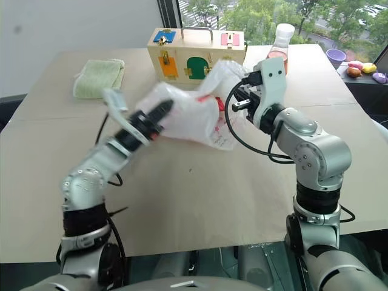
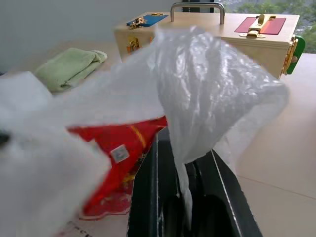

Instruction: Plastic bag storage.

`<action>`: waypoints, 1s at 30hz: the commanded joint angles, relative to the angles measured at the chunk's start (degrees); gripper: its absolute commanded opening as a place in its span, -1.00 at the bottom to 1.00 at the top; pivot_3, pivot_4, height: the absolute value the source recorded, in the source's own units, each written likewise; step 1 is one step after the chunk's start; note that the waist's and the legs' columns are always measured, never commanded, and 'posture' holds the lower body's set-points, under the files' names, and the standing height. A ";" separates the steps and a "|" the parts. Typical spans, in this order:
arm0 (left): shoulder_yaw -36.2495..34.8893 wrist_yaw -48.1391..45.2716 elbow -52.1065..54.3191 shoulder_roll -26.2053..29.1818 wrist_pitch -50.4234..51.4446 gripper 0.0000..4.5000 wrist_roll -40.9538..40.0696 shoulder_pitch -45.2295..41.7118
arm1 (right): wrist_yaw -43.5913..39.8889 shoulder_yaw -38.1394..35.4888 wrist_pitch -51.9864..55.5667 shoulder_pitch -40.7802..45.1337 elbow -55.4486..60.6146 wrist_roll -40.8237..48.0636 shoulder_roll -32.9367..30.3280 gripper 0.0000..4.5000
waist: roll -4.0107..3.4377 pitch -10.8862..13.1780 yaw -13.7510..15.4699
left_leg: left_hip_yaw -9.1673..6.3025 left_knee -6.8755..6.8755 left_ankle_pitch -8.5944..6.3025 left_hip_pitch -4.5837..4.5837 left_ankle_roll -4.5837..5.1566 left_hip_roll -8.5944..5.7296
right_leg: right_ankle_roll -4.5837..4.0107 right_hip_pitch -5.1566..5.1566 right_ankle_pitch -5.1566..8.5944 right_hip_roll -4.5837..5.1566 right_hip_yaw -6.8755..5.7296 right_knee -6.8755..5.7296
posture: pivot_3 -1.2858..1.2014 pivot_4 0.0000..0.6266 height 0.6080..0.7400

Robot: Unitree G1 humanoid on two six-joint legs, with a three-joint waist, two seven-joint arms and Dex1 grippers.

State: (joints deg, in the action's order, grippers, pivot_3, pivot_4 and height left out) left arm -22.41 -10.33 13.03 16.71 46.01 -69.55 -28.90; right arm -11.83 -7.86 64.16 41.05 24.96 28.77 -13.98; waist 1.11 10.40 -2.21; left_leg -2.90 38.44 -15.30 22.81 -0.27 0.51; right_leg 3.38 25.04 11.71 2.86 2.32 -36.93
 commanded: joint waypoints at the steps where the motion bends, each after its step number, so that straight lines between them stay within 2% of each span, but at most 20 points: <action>1: -5.85 2.17 -1.81 2.57 1.16 -0.99 -14.54 -4.34 | -0.12 -3.80 -2.12 3.48 0.26 2.10 -0.23 -1.00 | 0.00 0.00 -0.01 | 0.00 0.00 0.00 0.00 0.00 -0.01 | 0.00 0.00 0.00 0.00 0.00 0.00 | 0.03 -0.52 1.00; 2: -6.09 2.51 -2.08 3.08 1.19 -0.99 -15.83 -4.74 | -0.11 -4.21 -2.21 3.75 0.01 2.44 -0.27 -1.00 | 0.00 0.00 -0.02 | 0.01 0.00 0.00 0.00 0.00 -0.02 | 0.00 0.00 0.00 0.00 0.00 0.00 | 0.03 -0.52 1.00; 5: -9.38 4.01 -10.39 5.71 -2.81 -0.99 -17.46 -14.13 | 0.26 -10.00 -4.69 11.40 -5.73 4.75 -0.72 -1.00 | 0.03 0.05 0.08 | 0.00 0.00 0.00 -0.01 0.00 -0.03 | 0.00 0.00 0.00 0.00 0.01 -0.02 | 0.03 -0.52 1.00; 9: -10.76 1.29 -22.43 10.34 -6.68 -0.99 -13.76 -26.47 | 0.05 -15.36 -6.69 23.66 -14.49 7.24 -4.17 -1.00 | 0.02 0.05 0.11 | -0.07 0.03 0.01 -0.05 0.00 -0.04 | -0.03 -0.05 -0.02 -0.04 -0.06 -0.05 | 0.03 -0.52 1.00; 12: -11.05 -1.25 -30.61 13.42 -8.45 -0.99 -11.01 -33.71 | -1.02 -16.19 -7.52 30.74 -19.50 8.16 -7.50 -1.00 | 0.02 0.05 0.08 | -0.03 -0.07 0.01 0.03 -0.01 -0.08 | -0.02 0.01 -0.02 -0.02 -0.06 0.10 | 0.03 -0.52 1.00; 15: -11.15 -3.56 -34.83 14.93 -8.36 -0.99 -8.89 -36.73 | -3.23 -14.79 -9.59 33.44 -22.78 7.07 -11.59 -1.00 | 0.01 0.03 -0.04 | -0.02 -0.19 0.01 0.04 -0.01 -0.07 | -0.03 0.03 -0.01 -0.01 -0.06 0.19 | 0.03 -0.52 1.00; 19: -10.38 -4.70 -34.40 14.41 -6.93 -0.99 -6.42 -34.10 | -4.48 -13.23 -11.63 33.37 -24.26 5.77 -15.50 -1.00 | 0.01 0.04 -0.14 | 0.08 -0.23 0.00 0.20 -0.02 -0.09 | 0.00 0.14 -0.01 0.07 0.01 0.19 | 0.03 -0.52 1.00; 21: -8.32 -5.73 -30.70 13.77 -5.96 -0.99 -3.94 -29.58 | -4.73 -13.06 -11.34 30.89 -21.94 5.64 -17.01 -1.00 | 0.01 0.04 -0.13 | 0.11 -0.24 0.00 0.21 -0.02 -0.09 | -0.01 0.20 -0.01 0.08 0.05 0.19 | 0.03 -0.52 1.00; 25: 0.12 -11.64 -18.55 13.95 -8.10 -0.99 6.54 -17.12 | -5.10 -12.29 -9.99 17.08 -9.14 5.90 -19.56 -1.00 | 0.02 0.02 -0.04 | 0.09 -0.33 0.01 0.20 -0.03 -0.07 | -0.02 0.18 -0.01 0.08 0.04 0.16 | 0.03 -0.52 1.00; 30: 7.43 -16.58 -3.91 13.45 -11.12 -0.99 15.54 -0.43 | -2.87 -9.03 -8.36 -7.34 9.99 6.27 -17.62 -1.00 | 0.00 0.04 0.12 | 0.11 -0.19 0.00 0.48 -0.02 -0.05 | -0.01 0.47 -0.01 0.10 0.10 0.15 | 0.03 -0.52 1.00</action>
State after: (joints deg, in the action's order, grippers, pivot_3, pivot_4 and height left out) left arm -17.06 -24.53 2.19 29.62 37.14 -57.57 -32.49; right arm -15.86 -17.61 55.75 37.67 26.58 34.25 -32.51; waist 1.11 10.44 -2.09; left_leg -2.78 38.27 -15.29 23.29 -0.29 0.46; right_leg 3.37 25.52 11.70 2.96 2.43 -36.82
